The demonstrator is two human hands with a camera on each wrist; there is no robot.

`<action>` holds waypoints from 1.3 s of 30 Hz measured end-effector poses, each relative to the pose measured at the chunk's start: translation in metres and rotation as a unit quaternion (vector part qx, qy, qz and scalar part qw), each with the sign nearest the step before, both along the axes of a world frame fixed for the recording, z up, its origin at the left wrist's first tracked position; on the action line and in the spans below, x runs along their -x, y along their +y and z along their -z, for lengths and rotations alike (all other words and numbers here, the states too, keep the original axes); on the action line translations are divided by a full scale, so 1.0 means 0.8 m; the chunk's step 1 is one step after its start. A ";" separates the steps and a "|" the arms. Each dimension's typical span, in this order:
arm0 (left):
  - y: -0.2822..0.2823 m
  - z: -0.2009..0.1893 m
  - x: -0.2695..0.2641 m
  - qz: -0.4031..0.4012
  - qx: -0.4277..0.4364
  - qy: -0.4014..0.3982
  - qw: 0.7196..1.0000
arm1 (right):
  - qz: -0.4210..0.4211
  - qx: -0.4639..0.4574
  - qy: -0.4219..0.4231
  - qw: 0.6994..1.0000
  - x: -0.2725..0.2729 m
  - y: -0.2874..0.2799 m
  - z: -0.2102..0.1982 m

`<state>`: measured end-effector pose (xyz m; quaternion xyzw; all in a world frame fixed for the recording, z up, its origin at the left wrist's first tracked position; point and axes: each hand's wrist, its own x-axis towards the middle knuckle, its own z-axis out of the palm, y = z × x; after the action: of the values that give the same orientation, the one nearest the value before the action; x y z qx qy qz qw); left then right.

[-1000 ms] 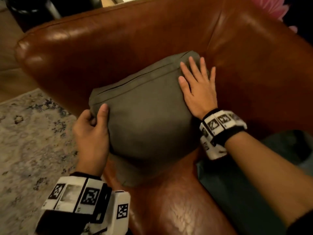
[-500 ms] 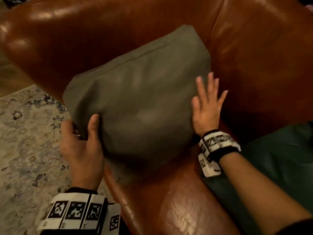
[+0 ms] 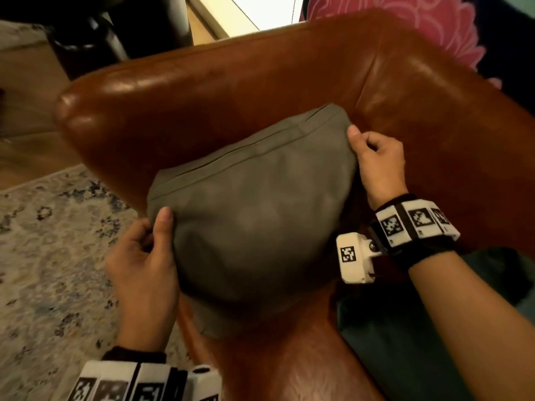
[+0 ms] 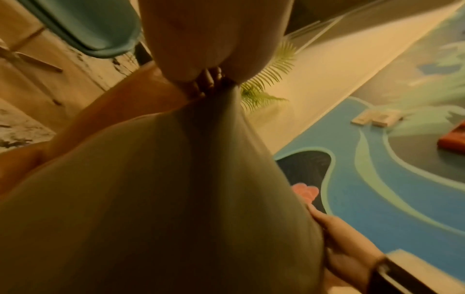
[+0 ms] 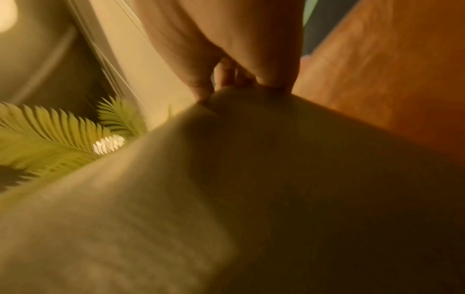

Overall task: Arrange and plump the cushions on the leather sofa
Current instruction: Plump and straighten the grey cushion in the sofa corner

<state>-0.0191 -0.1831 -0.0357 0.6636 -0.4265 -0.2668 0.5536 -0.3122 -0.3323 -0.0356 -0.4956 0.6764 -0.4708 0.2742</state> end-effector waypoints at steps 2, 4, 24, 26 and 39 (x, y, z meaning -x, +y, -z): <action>0.002 0.006 -0.008 0.004 -0.011 0.024 1.000 | -0.018 -0.004 -0.003 1.000 0.000 0.008 0.005; -0.002 0.019 -0.018 0.013 -0.065 0.064 0.996 | -0.032 -0.049 0.014 0.998 -0.004 0.012 0.016; 0.036 0.035 -0.026 0.082 -0.134 0.223 0.962 | -0.073 -0.132 -0.126 0.980 -0.004 0.049 0.023; 0.012 0.021 -0.028 0.037 -0.134 0.258 0.956 | -0.081 -0.159 -0.119 0.977 -0.010 0.024 -0.003; -0.069 -0.003 -0.052 -0.031 -0.174 0.208 0.962 | -0.034 -0.294 0.006 0.955 -0.023 -0.086 -0.018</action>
<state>0.0223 -0.2383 -0.0331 0.6921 -0.2281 -0.4521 0.5144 -0.2934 -0.4009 -0.0214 -0.4188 0.7692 -0.2389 0.4194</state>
